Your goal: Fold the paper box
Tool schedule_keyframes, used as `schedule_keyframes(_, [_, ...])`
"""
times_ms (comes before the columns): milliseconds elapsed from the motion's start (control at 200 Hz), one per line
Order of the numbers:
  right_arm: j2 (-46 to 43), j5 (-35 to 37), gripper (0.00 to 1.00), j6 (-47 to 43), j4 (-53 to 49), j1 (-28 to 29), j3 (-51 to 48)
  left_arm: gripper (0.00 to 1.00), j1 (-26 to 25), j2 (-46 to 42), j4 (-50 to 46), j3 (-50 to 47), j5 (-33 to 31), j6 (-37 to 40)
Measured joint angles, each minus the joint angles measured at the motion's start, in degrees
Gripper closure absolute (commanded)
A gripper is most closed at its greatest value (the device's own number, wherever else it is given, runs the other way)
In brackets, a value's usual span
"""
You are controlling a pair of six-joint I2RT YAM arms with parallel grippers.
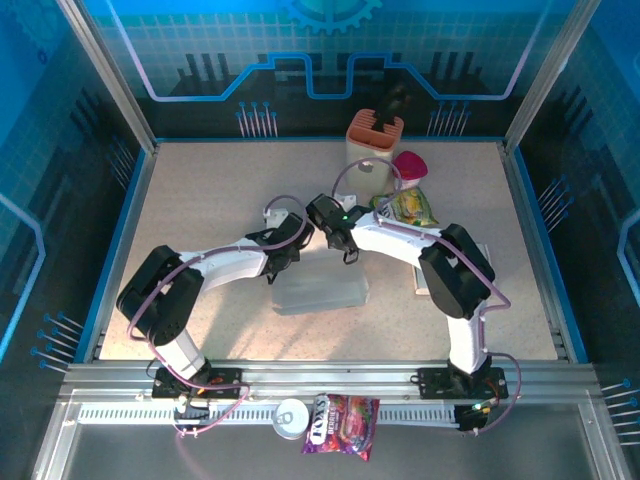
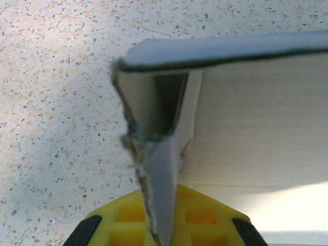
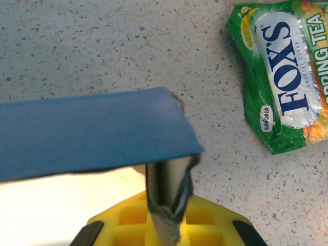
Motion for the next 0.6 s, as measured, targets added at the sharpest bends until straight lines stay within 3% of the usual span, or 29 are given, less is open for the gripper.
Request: schedule_keyframes(600, [0.3,-2.4,1.0,-0.9,-1.0,-1.9,1.1,1.0,0.7,3.6,-7.1,7.0,2.0,-0.1])
